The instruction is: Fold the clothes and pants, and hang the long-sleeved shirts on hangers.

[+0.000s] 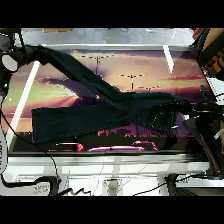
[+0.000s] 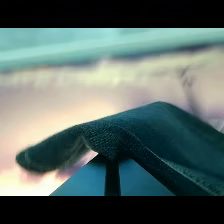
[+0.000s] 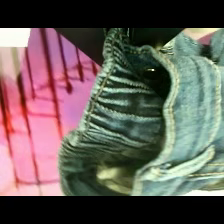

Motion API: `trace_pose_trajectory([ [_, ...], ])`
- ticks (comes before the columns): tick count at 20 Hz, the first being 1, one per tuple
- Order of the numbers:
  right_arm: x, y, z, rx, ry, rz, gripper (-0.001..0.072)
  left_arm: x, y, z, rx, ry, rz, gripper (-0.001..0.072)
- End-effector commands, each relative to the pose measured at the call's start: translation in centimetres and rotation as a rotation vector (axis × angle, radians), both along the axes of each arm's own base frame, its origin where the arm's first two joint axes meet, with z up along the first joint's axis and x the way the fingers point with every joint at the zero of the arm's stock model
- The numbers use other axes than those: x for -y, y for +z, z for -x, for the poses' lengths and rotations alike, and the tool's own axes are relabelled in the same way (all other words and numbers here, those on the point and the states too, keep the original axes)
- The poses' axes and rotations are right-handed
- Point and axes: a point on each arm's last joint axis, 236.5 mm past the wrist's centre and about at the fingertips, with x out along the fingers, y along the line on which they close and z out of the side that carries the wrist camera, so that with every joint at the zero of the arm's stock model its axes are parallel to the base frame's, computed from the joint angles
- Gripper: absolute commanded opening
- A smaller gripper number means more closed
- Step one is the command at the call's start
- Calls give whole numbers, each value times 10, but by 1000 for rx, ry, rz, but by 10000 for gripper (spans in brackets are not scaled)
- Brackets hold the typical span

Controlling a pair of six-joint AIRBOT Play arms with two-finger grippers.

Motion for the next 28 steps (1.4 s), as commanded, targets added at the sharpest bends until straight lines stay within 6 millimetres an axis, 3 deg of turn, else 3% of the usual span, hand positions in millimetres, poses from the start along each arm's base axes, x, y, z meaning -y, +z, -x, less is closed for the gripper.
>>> trace_pose_trajectory([
  [1,15,-16,17,-99,-20,68,55,-68,-89,35,-337,180,-123,22],
  [2,16,-17,17,-100,-19,72,56,-77,-117,46,-441,199,-116,23],
  [4,13,-16,14,-92,-19,67,56,-83,-154,58,-564,212,-106,22],
  [6,8,-15,8,-76,-16,74,56,-83,-167,53,-573,208,-106,23],
  [11,-3,-12,-26,24,-23,168,56,-70,-130,3,-318,166,-118,23],
  [15,7,-4,-53,97,-129,218,57,-66,-63,-32,-23,144,-133,23],
  [17,12,-2,-58,114,-151,230,56,-65,-48,-37,37,140,-136,23],
  [19,14,-1,-59,121,-157,236,56,-69,-79,-32,-63,149,-131,22],
  [21,16,-1,-61,128,-164,242,57,-71,-137,-21,-239,156,-109,24],
  [22,17,0,-61,129,-166,244,56,-71,-168,-12,-332,158,-101,85],
  [23,16,0,-61,128,-165,243,57,-68,-196,-2,-428,155,-98,342],
  [24,16,-1,-60,127,-163,241,57,-65,-221,11,-523,153,-94,720],
  [26,15,-1,-60,124,-160,239,58,-61,-247,31,-640,166,-77,697],
  [28,15,-1,-60,124,-160,240,100,-61,-243,33,-639,219,-24,695],
])
